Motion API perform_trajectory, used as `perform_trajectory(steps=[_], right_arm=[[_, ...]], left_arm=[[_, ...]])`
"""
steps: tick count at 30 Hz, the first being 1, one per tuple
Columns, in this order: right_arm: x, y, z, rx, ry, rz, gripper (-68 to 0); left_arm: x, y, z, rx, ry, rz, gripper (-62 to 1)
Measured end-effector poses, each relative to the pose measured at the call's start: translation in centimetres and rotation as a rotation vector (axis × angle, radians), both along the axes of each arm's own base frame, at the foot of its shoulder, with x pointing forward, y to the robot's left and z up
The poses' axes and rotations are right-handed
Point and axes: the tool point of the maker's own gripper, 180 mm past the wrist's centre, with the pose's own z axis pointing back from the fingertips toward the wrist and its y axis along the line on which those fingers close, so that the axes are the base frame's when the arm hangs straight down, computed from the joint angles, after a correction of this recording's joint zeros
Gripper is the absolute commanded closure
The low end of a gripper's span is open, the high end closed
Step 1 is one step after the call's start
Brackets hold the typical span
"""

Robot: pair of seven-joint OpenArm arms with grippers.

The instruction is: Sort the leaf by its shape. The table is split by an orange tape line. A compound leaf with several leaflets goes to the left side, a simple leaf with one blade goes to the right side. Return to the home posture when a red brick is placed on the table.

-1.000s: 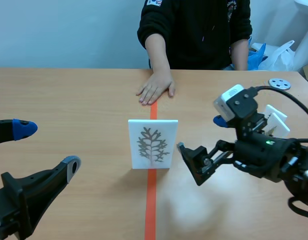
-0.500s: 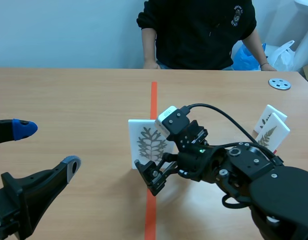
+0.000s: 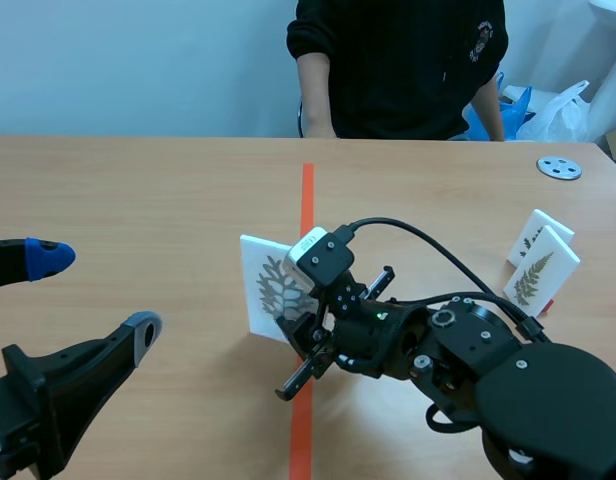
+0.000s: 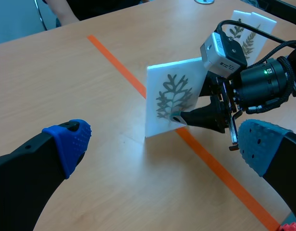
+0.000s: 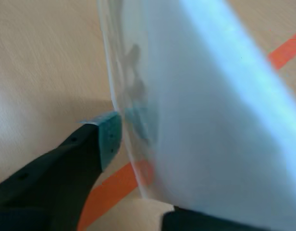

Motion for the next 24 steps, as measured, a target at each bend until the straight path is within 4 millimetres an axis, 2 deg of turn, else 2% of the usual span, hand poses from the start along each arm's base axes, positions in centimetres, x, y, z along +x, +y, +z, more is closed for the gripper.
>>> perform_trajectory(steps=[3, 10, 13, 18, 24], right_arm=[[0.0, 0.0, 0.1, 0.003, -0.002, 0.0, -3.5], [0.3, 0.2, 1.1, 0.031, -0.032, -0.002, -3.5], [1.1, -0.1, 2.8, 0.052, -0.071, -0.024, -3.5], [2.6, -1.8, 7.1, 0.092, -0.167, -0.1, -3.5], [2.5, -4.3, 10.3, 0.132, -0.201, -0.196, -3.5]], left_arm=[[0.0, 0.0, 0.0, 0.0, 0.0, 0.0, -62.3], [0.0, 0.0, 0.0, 0.0, 0.0, 0.0, -62.3], [0.0, 0.0, 0.0, 0.0, 0.0, 0.0, -62.3], [0.0, 0.0, 0.0, 0.0, 0.0, 0.0, -62.3], [0.0, 0.0, 0.0, 0.0, 0.0, 0.0, -62.3]])
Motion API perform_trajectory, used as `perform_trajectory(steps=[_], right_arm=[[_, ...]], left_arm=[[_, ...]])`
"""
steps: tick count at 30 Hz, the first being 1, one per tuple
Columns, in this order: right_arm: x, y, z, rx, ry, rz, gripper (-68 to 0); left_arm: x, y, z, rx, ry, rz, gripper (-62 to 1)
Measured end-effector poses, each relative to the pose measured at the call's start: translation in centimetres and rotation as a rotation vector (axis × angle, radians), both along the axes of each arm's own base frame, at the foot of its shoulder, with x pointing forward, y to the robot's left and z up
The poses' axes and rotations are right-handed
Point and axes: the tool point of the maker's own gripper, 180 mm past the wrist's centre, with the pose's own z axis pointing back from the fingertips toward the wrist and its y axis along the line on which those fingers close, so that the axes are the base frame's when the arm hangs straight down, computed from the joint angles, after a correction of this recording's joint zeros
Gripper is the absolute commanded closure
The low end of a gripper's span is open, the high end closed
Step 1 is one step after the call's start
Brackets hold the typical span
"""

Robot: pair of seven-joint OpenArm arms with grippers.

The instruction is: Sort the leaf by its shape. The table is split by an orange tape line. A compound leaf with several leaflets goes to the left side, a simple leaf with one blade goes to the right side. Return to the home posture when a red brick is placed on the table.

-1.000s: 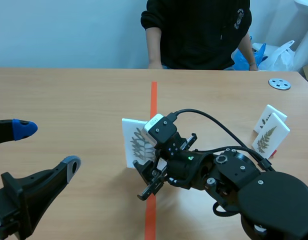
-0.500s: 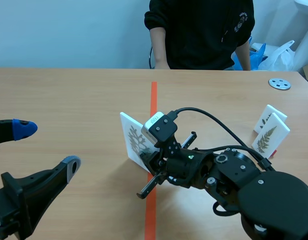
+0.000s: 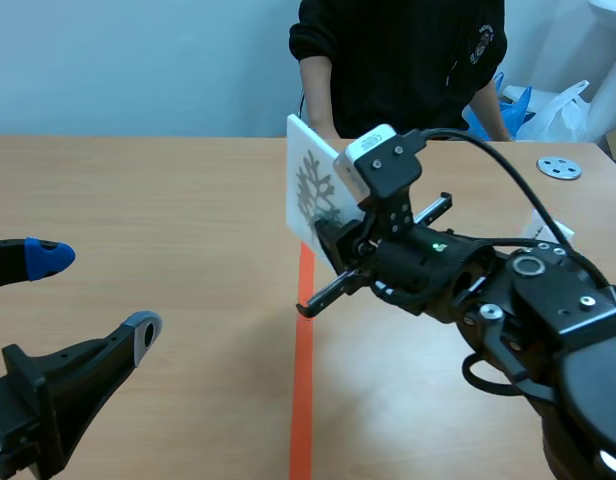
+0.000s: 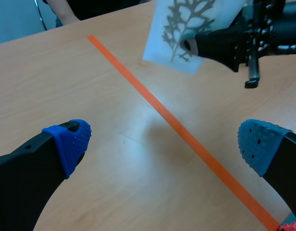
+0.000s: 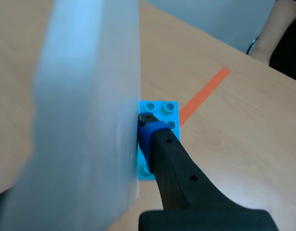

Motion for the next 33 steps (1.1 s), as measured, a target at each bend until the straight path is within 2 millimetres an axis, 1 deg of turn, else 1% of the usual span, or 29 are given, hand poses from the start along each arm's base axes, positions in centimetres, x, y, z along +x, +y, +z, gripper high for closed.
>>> perform_trajectory(steps=[4, 9, 11, 19, 24, 27, 33], right_arm=[[-0.6, -1.8, 1.1, 0.049, 0.009, -0.062, -3.5], [-0.9, -4.9, 1.6, 0.087, 0.038, -0.156, -3.5], [-1.0, -6.2, 1.5, 0.101, 0.053, -0.195, -3.5], [-2.3, -11.4, -0.9, 0.069, 0.132, -0.345, -3.5], [-2.1, -15.4, -1.4, 0.041, 0.129, -0.491, -3.5], [-2.2, -16.8, -2.7, 0.018, 0.147, -0.524, -3.5], [-1.5, -18.5, -6.0, 0.008, 0.204, -0.559, -3.5]], left_arm=[[0.0, 0.0, 0.0, 0.0, 0.0, 0.0, -62.3], [0.0, 0.0, 0.0, 0.0, 0.0, 0.0, -62.3], [0.0, 0.0, 0.0, 0.0, 0.0, 0.0, -62.3], [0.0, 0.0, 0.0, 0.0, 0.0, 0.0, -62.3], [0.0, 0.0, 0.0, 0.0, -0.001, 0.0, -62.3], [0.0, 0.0, 0.0, 0.0, -0.001, 0.0, -62.3], [0.0, 0.0, 0.0, 0.0, 0.0, 0.0, -62.3]])
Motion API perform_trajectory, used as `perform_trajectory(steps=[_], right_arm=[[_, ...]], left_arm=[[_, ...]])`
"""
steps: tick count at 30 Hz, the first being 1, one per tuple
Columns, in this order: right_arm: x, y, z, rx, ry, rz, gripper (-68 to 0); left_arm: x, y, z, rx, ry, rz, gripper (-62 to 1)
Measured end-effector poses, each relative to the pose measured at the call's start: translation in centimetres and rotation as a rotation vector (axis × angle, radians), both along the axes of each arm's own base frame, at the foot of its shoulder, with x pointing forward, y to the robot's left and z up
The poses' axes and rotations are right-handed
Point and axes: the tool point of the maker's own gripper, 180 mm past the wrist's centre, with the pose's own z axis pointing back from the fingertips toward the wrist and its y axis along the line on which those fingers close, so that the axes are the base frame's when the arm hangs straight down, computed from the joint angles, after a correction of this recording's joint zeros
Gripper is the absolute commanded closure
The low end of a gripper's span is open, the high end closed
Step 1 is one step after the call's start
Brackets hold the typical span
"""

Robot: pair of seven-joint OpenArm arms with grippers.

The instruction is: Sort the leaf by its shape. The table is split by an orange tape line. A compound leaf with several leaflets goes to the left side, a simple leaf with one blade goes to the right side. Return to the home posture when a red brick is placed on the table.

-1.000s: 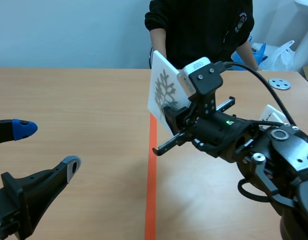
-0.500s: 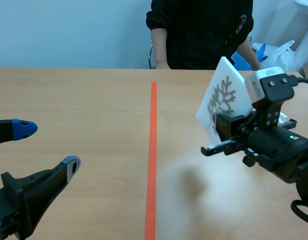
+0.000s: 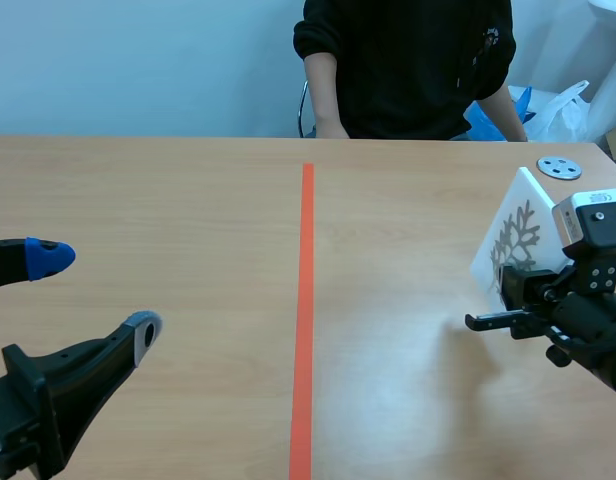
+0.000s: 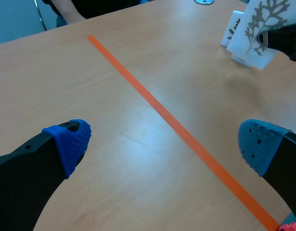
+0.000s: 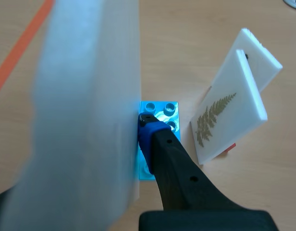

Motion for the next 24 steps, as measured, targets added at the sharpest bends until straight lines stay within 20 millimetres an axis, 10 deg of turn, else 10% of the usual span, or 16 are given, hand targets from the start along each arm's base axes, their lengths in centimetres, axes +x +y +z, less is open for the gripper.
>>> perform_trajectory(steps=[12, 24], right_arm=[[1.2, -1.4, -3.2, 0.006, 0.041, -0.044, -4.0], [1.0, -1.5, -3.5, -0.015, 0.047, -0.046, -18.5]], left_arm=[[0.0, 0.0, 0.0, 0.0, 0.0, 0.0, -62.3], [0.0, 0.0, 0.0, 0.0, 0.0, 0.0, -62.3]])
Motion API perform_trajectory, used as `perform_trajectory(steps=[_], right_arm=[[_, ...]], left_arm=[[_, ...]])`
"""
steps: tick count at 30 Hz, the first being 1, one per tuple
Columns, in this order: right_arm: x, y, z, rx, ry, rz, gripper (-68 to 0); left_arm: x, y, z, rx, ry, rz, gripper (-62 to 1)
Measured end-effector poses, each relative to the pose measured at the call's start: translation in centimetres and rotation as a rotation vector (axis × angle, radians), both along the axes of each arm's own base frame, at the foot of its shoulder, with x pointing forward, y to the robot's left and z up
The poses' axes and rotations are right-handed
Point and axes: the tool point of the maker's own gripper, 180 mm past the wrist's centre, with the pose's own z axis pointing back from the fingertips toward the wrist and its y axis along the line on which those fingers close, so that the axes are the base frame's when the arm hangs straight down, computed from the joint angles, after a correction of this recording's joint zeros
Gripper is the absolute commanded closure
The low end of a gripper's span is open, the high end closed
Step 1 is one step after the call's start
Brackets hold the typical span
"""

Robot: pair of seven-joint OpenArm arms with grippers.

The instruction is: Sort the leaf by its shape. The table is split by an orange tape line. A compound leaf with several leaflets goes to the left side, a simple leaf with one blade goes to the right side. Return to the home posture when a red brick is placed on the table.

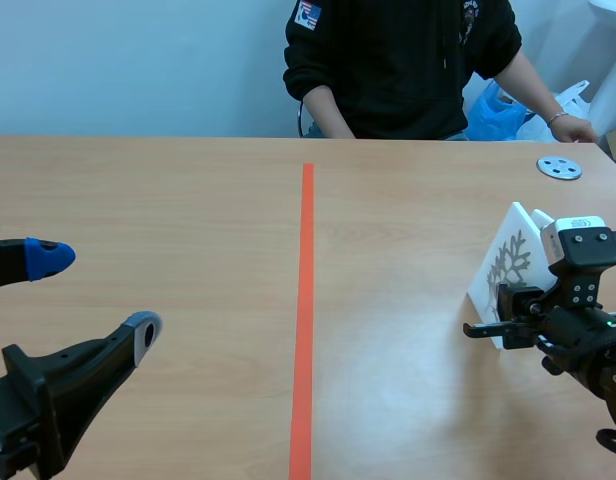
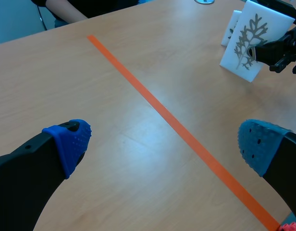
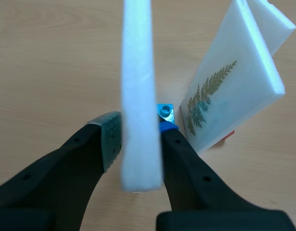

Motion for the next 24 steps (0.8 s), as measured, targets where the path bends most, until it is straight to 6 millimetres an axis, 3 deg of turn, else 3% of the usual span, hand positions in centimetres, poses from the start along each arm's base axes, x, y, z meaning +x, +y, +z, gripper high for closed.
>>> perform_trajectory(steps=[3, 7, 11, 16, 22, 24], right_arm=[[0.0, 0.0, 0.0, 0.005, -0.002, -0.004, -26.2], [0.3, -1.0, 1.1, 0.043, -0.013, -0.046, -29.7], [1.3, -2.1, 4.7, 0.076, -0.087, -0.057, -29.8], [2.3, -2.1, 11.1, 0.072, -0.222, -0.037, -32.7], [1.4, -1.3, 16.6, 0.07, -0.324, 0.003, -33.7], [0.8, -0.9, 18.6, 0.061, -0.367, 0.028, -37.4]], left_arm=[[0.0, 0.0, 0.0, 0.0, 0.0, 0.0, -62.3], [0.0, 0.0, 0.0, 0.0, 0.0, 0.0, -62.3], [0.0, 0.0, 0.0, 0.0, 0.0, 0.0, -62.3], [0.0, 0.0, 0.0, 0.0, 0.0, 0.0, -62.3], [0.0, 0.0, 0.0, 0.0, 0.0, 0.0, -62.3], [0.0, 0.0, 0.0, 0.0, 0.0, 0.0, -62.3]])
